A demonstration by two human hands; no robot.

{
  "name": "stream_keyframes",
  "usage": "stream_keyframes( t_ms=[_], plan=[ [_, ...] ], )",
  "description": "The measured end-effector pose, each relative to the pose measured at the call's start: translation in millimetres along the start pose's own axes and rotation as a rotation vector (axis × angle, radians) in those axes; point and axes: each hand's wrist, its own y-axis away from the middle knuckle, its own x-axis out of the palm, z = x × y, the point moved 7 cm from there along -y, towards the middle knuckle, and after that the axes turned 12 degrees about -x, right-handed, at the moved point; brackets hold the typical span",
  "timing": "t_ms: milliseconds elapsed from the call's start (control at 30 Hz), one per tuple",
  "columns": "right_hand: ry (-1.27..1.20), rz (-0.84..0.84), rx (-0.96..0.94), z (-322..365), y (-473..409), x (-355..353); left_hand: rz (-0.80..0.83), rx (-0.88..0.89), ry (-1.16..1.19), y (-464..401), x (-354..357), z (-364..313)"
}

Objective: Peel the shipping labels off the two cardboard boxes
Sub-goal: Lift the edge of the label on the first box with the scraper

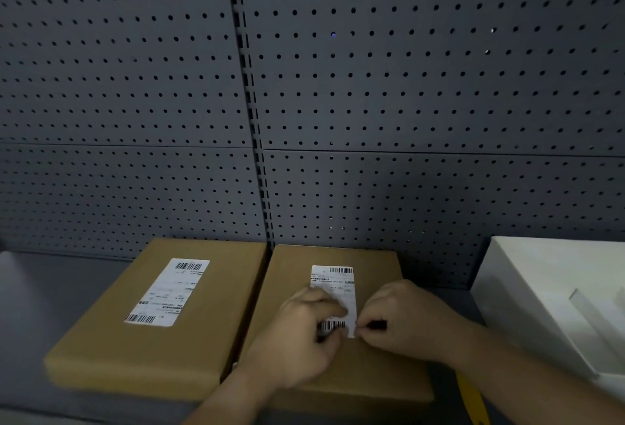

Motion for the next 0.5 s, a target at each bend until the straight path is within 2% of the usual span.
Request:
stream_keyframes(
  t_ms=[200, 500],
  plan=[
    [0.014, -0.075, 0.016, 1.0, 6.8, -1.5, -0.005, 0.003, 0.006, -0.2, -1.3, 0.0],
    [0.062, -0.037, -0.081, 7.3, 2.1, 1.6, -0.012, 0.031, -0.002, 0.9, -1.7, -2.7]
  ],
)
